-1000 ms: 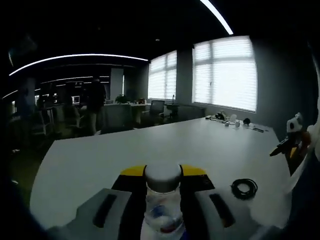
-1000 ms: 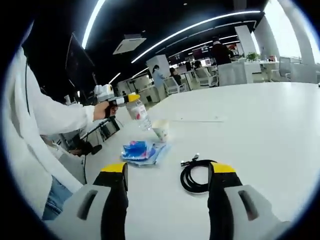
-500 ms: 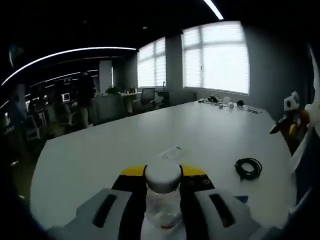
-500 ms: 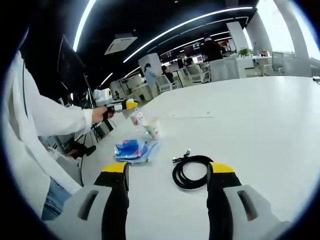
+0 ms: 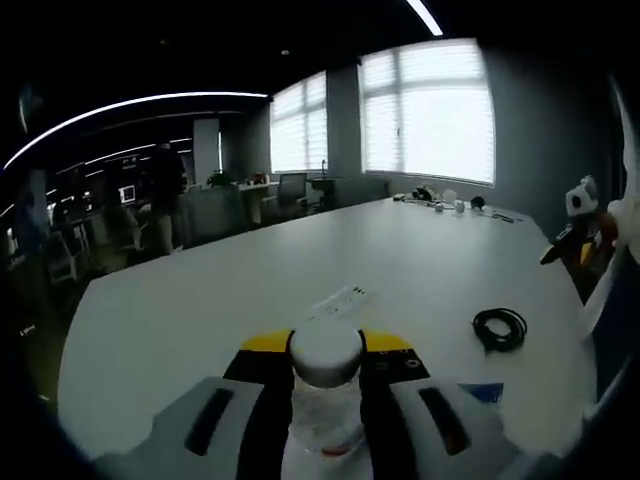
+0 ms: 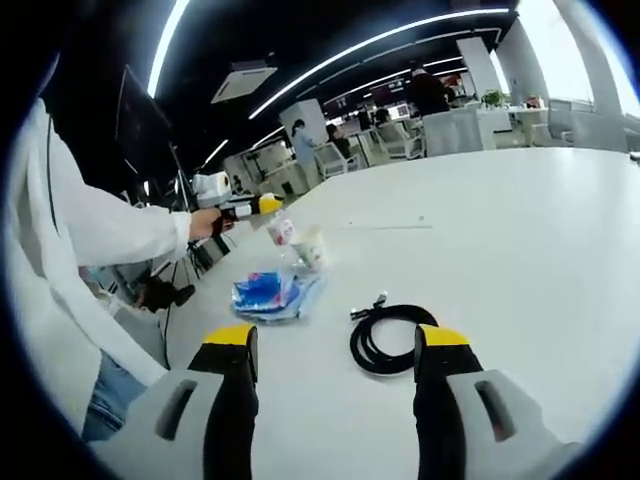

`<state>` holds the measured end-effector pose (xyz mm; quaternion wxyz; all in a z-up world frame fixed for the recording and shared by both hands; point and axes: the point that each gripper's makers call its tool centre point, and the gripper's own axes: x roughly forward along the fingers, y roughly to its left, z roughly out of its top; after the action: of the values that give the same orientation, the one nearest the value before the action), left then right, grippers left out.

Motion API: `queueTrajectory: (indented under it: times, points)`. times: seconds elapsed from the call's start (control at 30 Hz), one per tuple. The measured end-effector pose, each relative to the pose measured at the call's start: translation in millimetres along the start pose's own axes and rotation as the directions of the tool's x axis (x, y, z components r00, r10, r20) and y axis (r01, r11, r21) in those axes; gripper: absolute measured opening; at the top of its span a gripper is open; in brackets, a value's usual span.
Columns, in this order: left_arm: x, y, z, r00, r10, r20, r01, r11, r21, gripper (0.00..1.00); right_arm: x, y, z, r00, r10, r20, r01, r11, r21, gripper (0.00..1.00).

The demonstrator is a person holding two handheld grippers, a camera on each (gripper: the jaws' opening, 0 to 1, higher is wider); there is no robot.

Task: Arrange the tabletop items into an orderly group along one side of the table until the central work area is clear of visible clutter.

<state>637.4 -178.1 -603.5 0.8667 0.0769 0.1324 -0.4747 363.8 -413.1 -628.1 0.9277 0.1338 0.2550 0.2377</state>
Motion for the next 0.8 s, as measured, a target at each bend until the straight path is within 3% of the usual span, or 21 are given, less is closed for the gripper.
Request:
queueTrajectory:
  times: [0.47, 0.8]
  points:
    - [-3.0, -3.2, -4.7, 0.999, -0.041, -0.014, 0.042, 0.999, 0.014, 0.23, 1.7, 1.9, -5.8, 1.0, 0.006, -0.018, -0.006, 1.0, 0.004, 0.61]
    - [1.2, -8.2, -4.9, 0.992, -0.117, -0.037, 0.119, 0.99, 0.071, 0.23, 3.2, 2.9, -8.3, 1.0, 0.012, -0.029, -0.012, 1.0, 0.003, 0.61]
